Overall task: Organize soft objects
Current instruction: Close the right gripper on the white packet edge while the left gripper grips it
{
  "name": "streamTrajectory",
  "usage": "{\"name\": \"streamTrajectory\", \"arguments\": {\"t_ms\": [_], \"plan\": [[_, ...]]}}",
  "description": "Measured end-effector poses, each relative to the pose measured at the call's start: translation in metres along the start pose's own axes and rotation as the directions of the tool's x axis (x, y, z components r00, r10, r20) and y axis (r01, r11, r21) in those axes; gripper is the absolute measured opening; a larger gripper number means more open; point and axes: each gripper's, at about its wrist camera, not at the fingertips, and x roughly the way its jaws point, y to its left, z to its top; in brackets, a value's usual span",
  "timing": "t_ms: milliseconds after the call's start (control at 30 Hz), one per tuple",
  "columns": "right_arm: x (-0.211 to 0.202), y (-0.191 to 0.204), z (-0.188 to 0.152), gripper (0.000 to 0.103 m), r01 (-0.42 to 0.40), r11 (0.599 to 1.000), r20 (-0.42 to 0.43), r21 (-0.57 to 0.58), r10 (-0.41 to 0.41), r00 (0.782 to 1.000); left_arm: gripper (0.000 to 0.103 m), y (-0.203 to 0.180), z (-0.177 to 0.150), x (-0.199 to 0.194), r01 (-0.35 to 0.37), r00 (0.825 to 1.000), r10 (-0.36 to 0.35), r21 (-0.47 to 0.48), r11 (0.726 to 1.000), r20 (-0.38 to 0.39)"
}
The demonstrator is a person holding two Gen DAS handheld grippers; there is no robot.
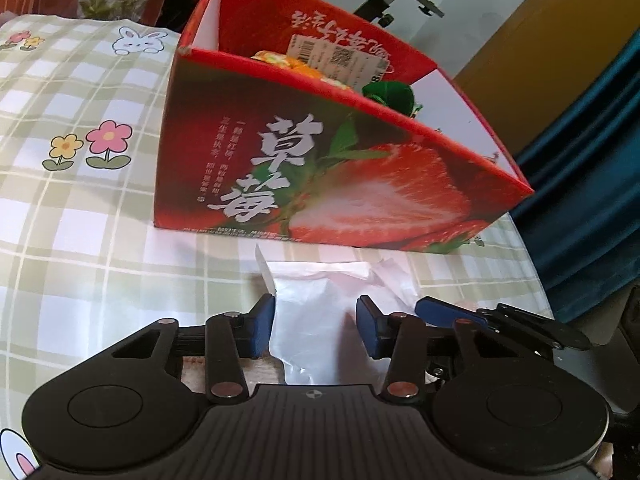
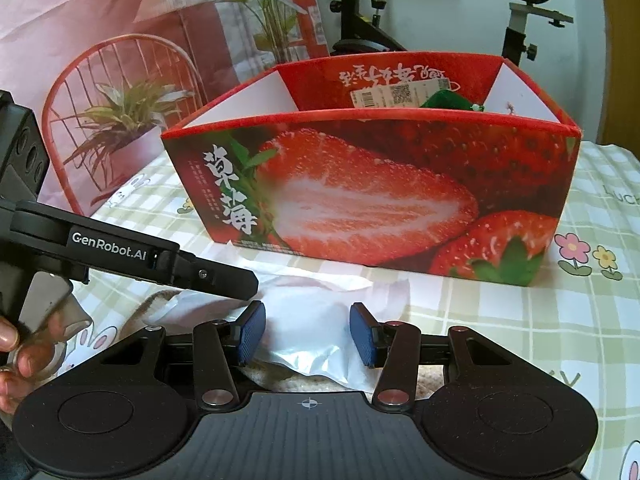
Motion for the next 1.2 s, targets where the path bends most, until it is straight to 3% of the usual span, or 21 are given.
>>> {"name": "streamTrajectory", "arguments": {"t_ms": [400, 767, 1000, 1133, 1200], "plan": [[-0.013, 0.007, 0.001, 0.043, -0.031, 0.999, 0.013, -0.013, 0.031, 0.999, 0.040, -0.013, -0.008, -0.018, 0.034, 0.999, -0.034, 0.056, 0.998, 0.002], [-0.013, -0.011, -0.004, 0.044, 0.003, 0.998, -0.007, 0.059, -0.003, 1.000, 0.044, 0.014, -0.008, -0.017, -0.006, 1.000, 0.006, -0.019, 1.000, 0.002], [-0.005, -0.020, 0.000, 0.058, 0.035, 0.996, -0.038, 0.080, -0.033, 0.999, 0.059, 0.020, -0.006, -0.008, 0.001, 1.000, -0.003, -0.047, 0.999, -0.028], [0.004, -0.029, 0.005, 0.072, 0.051, 0.992, -0.072, 0.116, -0.043, 0.996, 0.059, 0.021, -0.007, -0.004, 0.050, 0.998, -0.052, -0.071, 0.996, -0.033], [0.007, -0.034, 0.008, 0.073, 0.066, 0.989, -0.087, 0.136, -0.054, 0.995, 0.059, 0.020, -0.007, -0.002, 0.066, 0.997, -0.068, -0.074, 0.995, -0.037]]}}
